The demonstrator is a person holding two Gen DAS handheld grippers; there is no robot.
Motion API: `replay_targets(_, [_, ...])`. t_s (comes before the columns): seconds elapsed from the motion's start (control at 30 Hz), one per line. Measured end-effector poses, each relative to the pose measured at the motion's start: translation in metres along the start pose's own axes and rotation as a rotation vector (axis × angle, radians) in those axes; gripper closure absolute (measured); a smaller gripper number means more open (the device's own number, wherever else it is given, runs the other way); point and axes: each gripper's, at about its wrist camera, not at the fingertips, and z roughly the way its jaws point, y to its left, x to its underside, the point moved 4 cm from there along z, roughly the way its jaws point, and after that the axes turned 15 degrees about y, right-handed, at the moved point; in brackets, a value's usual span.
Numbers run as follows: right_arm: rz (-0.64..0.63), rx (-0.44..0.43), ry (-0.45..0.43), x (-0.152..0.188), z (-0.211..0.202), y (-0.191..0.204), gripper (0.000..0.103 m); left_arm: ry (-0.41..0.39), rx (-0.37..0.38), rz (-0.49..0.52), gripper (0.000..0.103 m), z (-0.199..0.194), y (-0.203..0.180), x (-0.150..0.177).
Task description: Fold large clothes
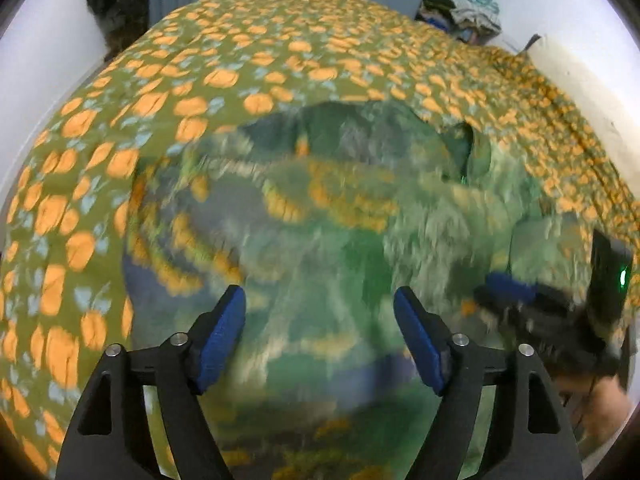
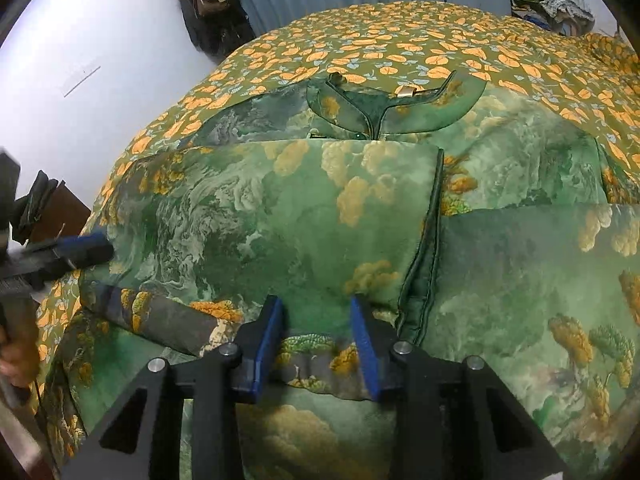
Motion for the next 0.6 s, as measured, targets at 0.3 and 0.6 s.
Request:
replay_targets(0.3, [-0.003,-0.001,-0.016,0.006,-0.003,0.0,0.068,-0.011,-0.099,-0.089,0.01,0.048,0.028,-0.069])
replay_targets(0.6, [-0.006,0.002,-0.026,0.008,-0.003,0.0,0.068,0.008,-0.047,-0.056,0.008,0.053,0.027,-0.025])
